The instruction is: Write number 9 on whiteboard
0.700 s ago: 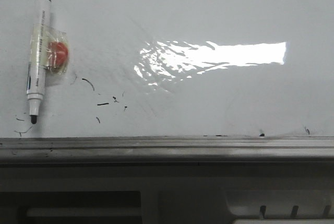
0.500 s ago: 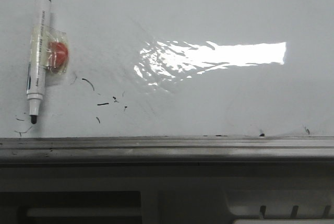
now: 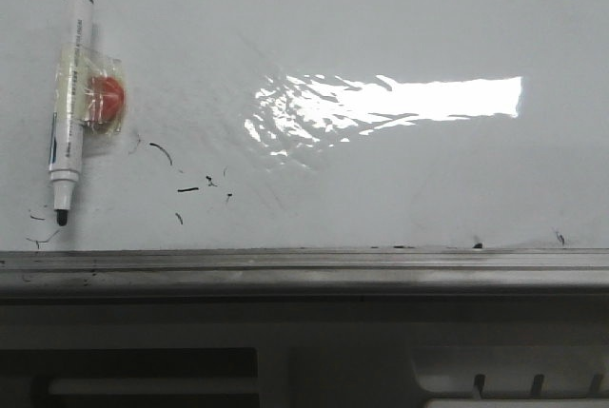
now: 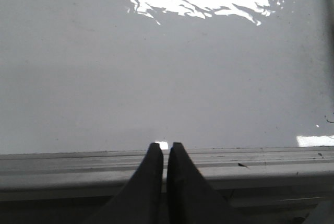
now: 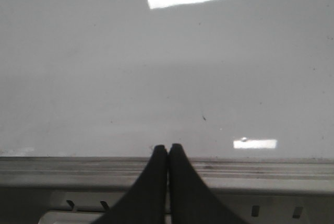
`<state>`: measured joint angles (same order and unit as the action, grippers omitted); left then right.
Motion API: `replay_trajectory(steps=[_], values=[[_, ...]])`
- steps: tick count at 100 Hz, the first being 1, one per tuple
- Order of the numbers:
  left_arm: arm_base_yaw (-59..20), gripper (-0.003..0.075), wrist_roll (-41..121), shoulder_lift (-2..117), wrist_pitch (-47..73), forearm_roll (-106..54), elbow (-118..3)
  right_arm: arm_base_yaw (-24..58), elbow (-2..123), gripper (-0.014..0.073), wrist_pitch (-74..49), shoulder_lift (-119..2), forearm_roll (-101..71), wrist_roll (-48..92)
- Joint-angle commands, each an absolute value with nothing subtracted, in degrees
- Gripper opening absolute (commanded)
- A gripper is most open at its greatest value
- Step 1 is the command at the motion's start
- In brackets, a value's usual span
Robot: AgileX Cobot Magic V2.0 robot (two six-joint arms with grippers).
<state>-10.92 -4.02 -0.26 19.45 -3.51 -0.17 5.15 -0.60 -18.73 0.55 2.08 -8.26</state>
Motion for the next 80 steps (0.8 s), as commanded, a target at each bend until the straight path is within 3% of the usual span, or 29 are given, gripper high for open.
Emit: replay_trajectory(steps=[1,18,37,58,80], values=[[-10.77,-0.0018,-4.49,-1.82,17.36,-4.34,1.66,4.74,-2.08,-0.0074,-16.56,1.73,2.91,-8.03],[-10.77,-0.0018,-4.49,-1.82,17.36,-4.34,1.66,4.74,-2.08,-0.0074,-13.01,1.73,3.74,-8.03],[-10.77,-0.0018,-4.42,-1.82,14.16,-2.56,1.66,4.74,-2.08,-0.0074,-0.46,1.73,1.8,-8.03],[-11.01,-0.0019,-4.42,-1.82,4.14,-38.17,1.66,4.74,-1.75,-0.0074,6.22,1.73,-15.53,-8.15],[-11.12,-0.0019,-3.84,-1.71,1.7,-50.36,-0.17,4.74,4.09,-0.0074,1.21,1.41,-20.48,-8.01]])
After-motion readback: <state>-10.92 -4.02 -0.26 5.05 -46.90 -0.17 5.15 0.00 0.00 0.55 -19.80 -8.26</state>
